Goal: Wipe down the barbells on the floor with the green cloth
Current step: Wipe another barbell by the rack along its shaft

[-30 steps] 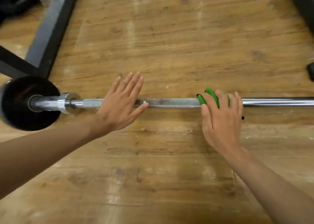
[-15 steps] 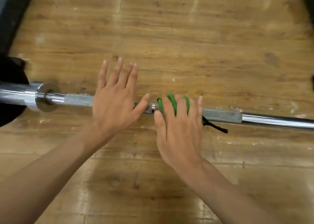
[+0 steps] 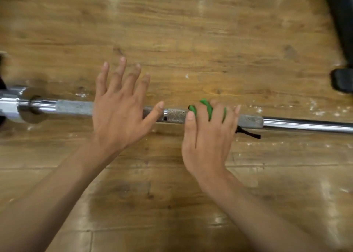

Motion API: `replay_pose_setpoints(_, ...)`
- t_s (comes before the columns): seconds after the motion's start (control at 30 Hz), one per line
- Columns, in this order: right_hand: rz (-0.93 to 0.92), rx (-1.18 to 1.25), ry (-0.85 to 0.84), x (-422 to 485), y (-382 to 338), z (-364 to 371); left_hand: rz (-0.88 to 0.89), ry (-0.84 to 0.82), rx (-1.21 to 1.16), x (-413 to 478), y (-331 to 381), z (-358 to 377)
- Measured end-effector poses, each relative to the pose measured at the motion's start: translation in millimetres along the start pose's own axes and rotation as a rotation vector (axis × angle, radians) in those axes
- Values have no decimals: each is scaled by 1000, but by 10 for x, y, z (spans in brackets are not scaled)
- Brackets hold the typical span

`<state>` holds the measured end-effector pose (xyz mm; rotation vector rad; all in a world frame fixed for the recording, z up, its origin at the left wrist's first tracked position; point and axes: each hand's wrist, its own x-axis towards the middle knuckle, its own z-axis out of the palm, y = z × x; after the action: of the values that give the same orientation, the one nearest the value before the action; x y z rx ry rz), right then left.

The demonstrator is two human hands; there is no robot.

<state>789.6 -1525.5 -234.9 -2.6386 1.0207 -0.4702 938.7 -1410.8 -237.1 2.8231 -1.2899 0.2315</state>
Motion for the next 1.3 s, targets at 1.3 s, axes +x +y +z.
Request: replay_pose_setpoints(1.3, -620, -200, -419, -496, 517, -553, 23, 69, -31, -853, 193, -93)
